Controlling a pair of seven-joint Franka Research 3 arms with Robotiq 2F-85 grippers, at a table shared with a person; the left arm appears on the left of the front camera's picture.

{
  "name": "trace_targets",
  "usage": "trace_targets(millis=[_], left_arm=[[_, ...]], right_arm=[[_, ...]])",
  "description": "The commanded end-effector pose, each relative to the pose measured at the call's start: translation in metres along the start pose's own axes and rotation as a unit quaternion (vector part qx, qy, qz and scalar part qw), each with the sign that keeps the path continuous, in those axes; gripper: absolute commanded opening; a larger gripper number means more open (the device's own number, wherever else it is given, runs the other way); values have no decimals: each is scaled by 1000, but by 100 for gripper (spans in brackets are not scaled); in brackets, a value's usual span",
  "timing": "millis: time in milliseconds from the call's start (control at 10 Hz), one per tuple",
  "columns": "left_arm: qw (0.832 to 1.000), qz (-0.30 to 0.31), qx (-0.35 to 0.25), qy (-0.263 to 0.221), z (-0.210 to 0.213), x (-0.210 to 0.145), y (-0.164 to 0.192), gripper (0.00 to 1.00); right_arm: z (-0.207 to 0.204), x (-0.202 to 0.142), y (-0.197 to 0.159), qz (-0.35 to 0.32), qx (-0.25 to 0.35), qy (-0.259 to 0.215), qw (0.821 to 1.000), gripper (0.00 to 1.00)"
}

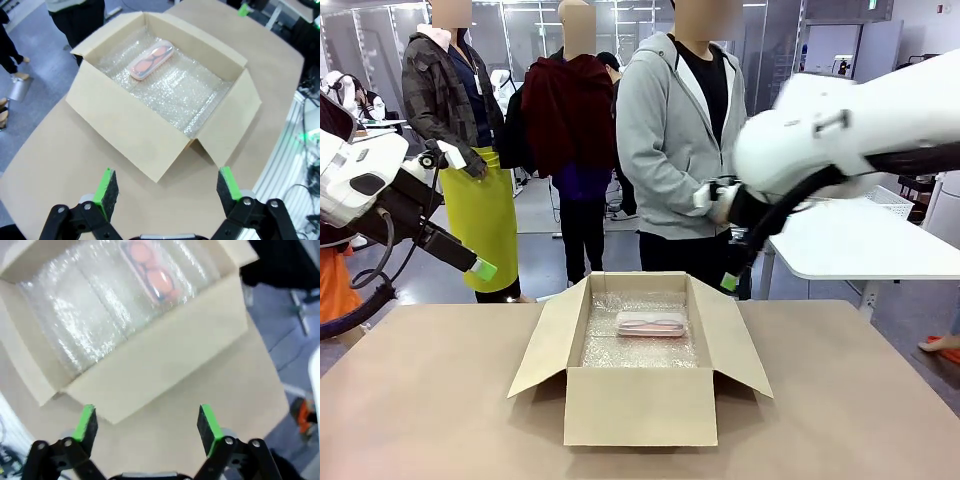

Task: Pack the glasses set securely to prepare it for shipping.
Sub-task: Put the Glasses case from the right side of the table into the Package Box.

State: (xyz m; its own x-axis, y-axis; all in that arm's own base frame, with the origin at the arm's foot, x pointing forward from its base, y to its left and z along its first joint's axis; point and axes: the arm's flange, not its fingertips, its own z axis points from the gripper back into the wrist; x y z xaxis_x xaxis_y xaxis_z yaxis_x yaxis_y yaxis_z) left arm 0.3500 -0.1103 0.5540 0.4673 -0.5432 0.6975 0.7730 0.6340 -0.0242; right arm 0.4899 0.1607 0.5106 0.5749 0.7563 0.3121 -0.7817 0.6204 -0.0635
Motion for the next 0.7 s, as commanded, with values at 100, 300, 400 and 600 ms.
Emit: trace_targets(millis=[100,300,400,600], left_arm=[[1000,1,-5,-8,1,0,1,100],[1000,1,-5,-8,1,0,1,100],[1000,1,-5,-8,1,0,1,100],[1000,1,-5,-8,1,0,1,100]], right_arm=[[20,-80,19,-101,-36,-40,993,100],[31,-123,11,-185,-40,-61,980,100],[35,-138,9,-220,-45,-66,972,100],[42,-155,12,-244,-69,-73,965,100]])
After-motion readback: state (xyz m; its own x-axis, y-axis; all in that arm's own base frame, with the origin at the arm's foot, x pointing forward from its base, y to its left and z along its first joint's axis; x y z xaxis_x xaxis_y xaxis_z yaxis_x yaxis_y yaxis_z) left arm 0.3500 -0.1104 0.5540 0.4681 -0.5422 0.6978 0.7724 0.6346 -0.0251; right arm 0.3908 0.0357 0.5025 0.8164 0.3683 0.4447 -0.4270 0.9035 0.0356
